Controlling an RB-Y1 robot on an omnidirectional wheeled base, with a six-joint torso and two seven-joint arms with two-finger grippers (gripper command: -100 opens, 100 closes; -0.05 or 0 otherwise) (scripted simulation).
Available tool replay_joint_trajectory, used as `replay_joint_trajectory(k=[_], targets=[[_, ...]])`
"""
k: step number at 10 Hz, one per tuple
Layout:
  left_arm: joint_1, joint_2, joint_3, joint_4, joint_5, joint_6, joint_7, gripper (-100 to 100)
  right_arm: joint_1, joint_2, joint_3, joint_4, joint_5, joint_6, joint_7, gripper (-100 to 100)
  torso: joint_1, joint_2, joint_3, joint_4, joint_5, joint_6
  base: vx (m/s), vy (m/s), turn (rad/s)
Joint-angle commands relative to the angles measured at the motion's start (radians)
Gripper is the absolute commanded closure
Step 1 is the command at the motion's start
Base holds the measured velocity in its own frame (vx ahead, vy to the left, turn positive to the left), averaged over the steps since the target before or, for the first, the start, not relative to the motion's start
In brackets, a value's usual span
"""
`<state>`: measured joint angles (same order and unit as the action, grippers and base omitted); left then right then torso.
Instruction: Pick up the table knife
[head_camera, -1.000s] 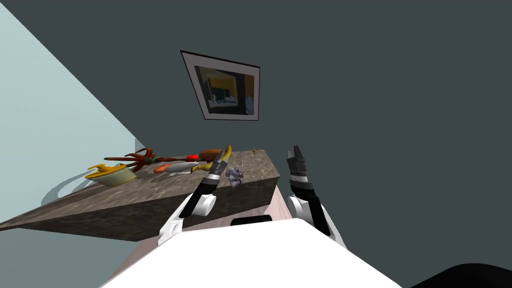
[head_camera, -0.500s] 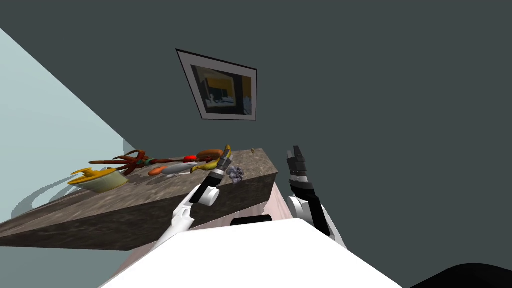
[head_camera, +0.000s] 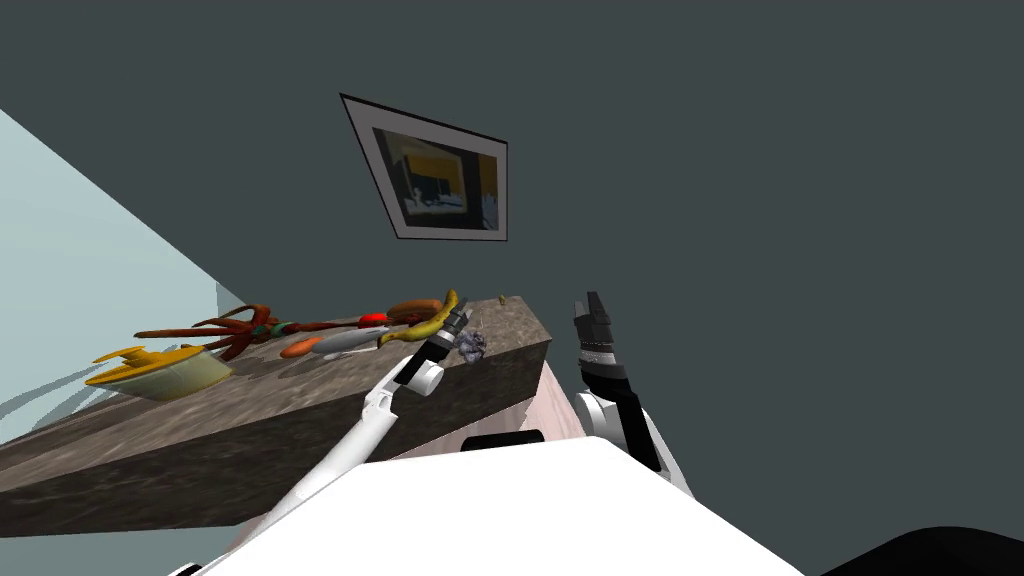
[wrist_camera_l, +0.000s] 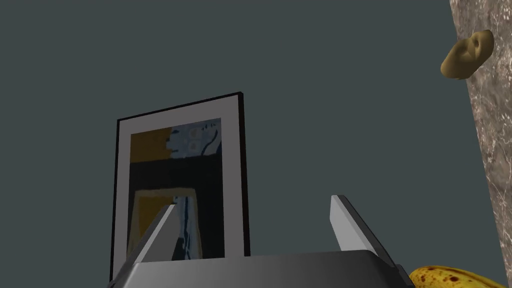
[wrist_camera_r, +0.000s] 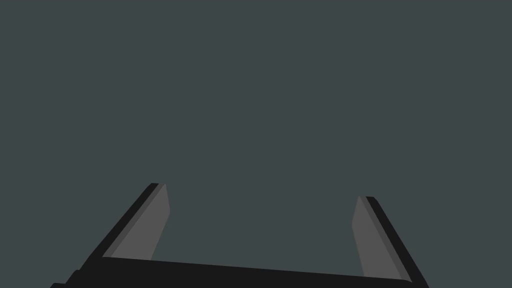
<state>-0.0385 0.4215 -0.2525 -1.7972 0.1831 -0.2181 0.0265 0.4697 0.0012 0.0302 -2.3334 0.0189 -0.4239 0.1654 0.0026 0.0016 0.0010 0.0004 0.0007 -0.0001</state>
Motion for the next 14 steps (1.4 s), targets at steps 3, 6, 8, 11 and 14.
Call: replay_joint_trajectory(k=[3,6,8,11,14], targets=[[-0.087,0.032,-0.037,0.067,0.030,0.050,-0.029,-100,0.000,0.000,0.000,0.000,0.000,0.000,0.000,0,-0.001,0.000,0.000,0.000,0.000,0.000,-0.041,0.024,-0.083],[-0.173,0.077,-0.088,0.151,0.068,0.118,-0.067,-100,0.000,0.000,0.000,0.000,0.000,0.000,0.000,0,-0.001,-0.001,0.000,0.000,0.000,0.000,-0.035,0.022,-0.117],[-0.228,0.099,-0.114,0.201,0.086,0.155,-0.088,-100,0.000,0.000,0.000,0.000,0.000,0.000,0.000,0,-0.001,-0.001,-0.001,0.000,0.000,-0.001,-0.025,0.012,-0.094],[-0.322,0.139,-0.167,0.304,0.119,0.230,-0.131,-100,0.000,0.000,0.000,0.000,0.000,0.000,0.000,0,-0.001,-0.001,-0.001,0.000,0.000,-0.001,-0.030,0.013,-0.121],[-0.372,0.158,-0.194,0.364,0.134,0.278,-0.154,-100,0.000,0.000,0.000,0.000,0.000,0.000,0.000,0,-0.002,-0.003,-0.001,-0.001,0.000,-0.001,-0.007,0.004,-0.079]])
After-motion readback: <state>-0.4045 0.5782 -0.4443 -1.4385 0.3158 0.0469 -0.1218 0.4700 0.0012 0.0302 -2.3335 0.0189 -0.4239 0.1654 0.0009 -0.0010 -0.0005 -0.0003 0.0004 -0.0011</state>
